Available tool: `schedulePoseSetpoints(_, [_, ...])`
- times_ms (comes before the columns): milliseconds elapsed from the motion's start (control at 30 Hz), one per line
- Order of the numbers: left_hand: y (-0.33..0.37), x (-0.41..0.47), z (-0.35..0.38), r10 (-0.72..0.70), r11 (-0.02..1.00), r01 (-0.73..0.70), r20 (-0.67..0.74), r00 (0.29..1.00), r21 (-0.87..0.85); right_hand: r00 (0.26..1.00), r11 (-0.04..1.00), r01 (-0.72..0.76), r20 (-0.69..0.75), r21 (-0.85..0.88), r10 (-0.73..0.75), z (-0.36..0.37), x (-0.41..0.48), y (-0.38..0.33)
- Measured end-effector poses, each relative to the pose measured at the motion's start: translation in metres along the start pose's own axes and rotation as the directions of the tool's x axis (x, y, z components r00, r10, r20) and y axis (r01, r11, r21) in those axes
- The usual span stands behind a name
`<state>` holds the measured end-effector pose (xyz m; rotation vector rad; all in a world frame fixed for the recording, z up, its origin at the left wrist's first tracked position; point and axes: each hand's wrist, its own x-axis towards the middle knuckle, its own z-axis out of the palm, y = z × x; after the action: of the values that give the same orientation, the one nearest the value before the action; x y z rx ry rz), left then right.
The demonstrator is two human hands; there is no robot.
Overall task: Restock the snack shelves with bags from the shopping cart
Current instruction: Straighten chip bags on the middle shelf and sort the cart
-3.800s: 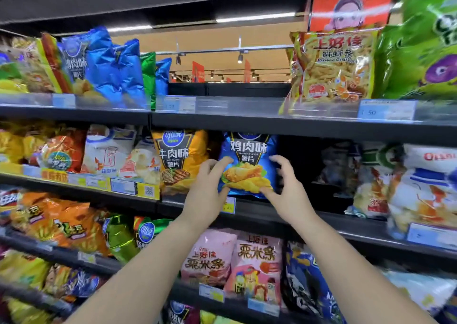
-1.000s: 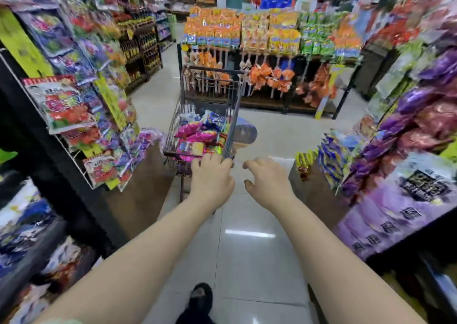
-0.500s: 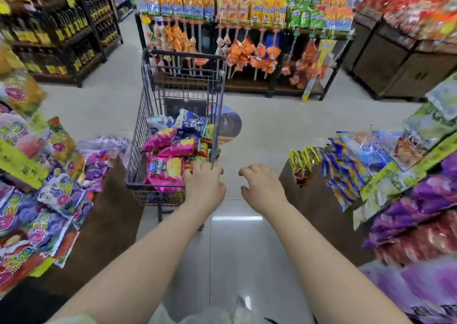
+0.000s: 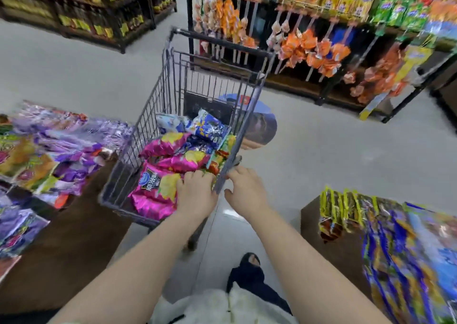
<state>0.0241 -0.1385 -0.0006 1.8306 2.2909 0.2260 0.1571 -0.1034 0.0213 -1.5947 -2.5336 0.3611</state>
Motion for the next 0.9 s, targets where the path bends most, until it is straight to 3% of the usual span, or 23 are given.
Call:
schedulePoseSetpoints(133, [0.021,0.053,0.014,-0.164,0.986,0.166,0.063,0.984,-0.018,0.977,0.984,0.173,0.135,-0.036,-0.167,-0.004,0.074,0.036])
schedulePoseSetpoints(267, [0.022,0.095,0.019,-0.337,0.941,0.338,0.075,0.939,0.004,0.945,0.958,0.285,0.175,-0.029,-0.276,-0.002,0.135,0.064])
schedulePoseSetpoints(467, [-0.018,0.13,0.021,-0.566,0.821,0.57,0.105,0.818,-0.018,0.869,0.922,0.386,0.32,0.043,-0.378,0.022,0.213,0.061])
schedulePoseSetpoints(567, [-0.042,0.153,0.023,-0.626,0.773,0.633,0.114,0.771,-0.036,0.84,0.908,0.417,0.366,0.039,-0.401,0.036,0.253,0.051])
schedulePoseSetpoints(800, [-0.084,0.207,0.021,-0.669,0.733,0.676,0.096,0.737,-0.08,0.79,0.899,0.431,0.451,0.075,-0.416,0.06,0.329,0.029])
schedulePoseSetpoints(900, [-0.097,0.221,0.027,-0.724,0.671,0.733,0.116,0.68,-0.11,0.756,0.913,0.39,0.524,0.122,-0.393,0.075,0.353,0.025])
